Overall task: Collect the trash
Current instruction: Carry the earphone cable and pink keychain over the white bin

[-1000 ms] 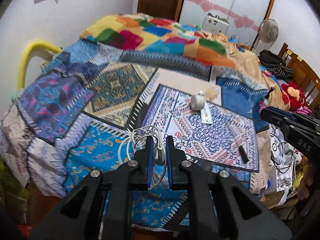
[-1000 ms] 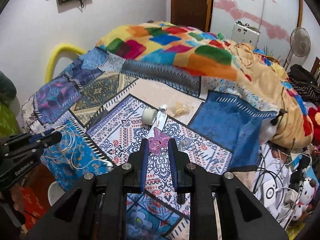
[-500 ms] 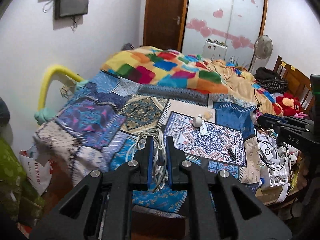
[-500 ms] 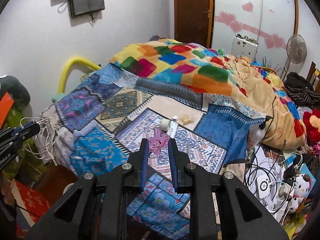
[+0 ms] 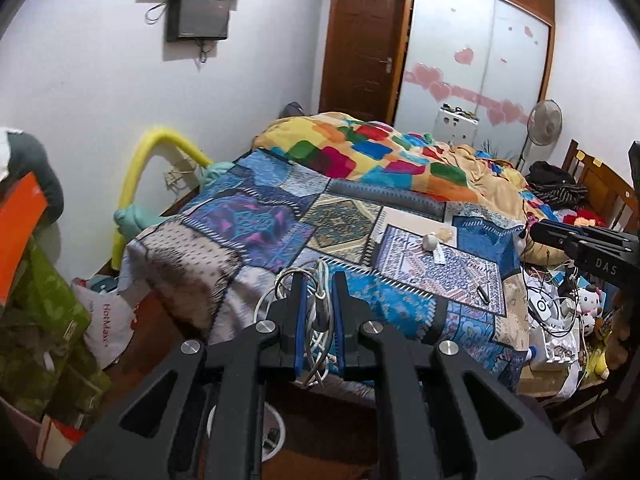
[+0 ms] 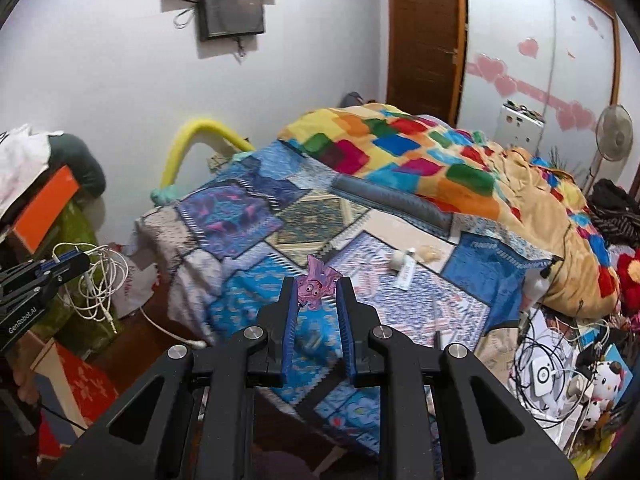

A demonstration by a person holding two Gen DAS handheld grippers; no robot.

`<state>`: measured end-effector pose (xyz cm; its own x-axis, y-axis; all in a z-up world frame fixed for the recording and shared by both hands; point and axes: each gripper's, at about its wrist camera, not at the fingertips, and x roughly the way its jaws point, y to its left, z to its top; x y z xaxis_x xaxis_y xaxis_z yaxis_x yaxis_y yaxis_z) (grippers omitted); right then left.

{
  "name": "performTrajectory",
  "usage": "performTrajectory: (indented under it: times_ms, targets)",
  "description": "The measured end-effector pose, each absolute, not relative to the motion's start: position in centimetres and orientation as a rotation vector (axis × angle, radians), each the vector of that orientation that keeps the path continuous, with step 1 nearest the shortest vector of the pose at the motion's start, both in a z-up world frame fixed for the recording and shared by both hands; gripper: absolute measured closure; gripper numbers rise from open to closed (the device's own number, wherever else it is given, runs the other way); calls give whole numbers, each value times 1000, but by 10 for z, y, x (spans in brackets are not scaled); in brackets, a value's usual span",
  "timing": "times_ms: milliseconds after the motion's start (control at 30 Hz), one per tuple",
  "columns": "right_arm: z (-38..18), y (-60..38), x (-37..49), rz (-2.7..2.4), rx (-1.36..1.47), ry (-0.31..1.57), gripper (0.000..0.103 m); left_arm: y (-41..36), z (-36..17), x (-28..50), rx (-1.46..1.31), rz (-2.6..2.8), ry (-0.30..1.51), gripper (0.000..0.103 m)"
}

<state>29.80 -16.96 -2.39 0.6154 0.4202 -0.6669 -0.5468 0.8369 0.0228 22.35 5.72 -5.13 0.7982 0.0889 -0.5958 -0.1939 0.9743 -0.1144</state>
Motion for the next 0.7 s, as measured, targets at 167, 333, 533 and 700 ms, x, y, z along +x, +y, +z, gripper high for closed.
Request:
performTrajectory:
  times_ms: [167,333,533,700]
  targets:
    - [-29,-141,275,610,-203,720,85,78,-62,196,-183,169,643,92]
    - [-43,-110,256,654,-219,745,85,102,-87,176,-202,190,695,92]
    - [-73,-69,237,719,-254,809,85,124,-131,164,-221,210,796,92]
    - [-103,-39,229,758,-292,884,85,137,-177,164,-277,225,887,92]
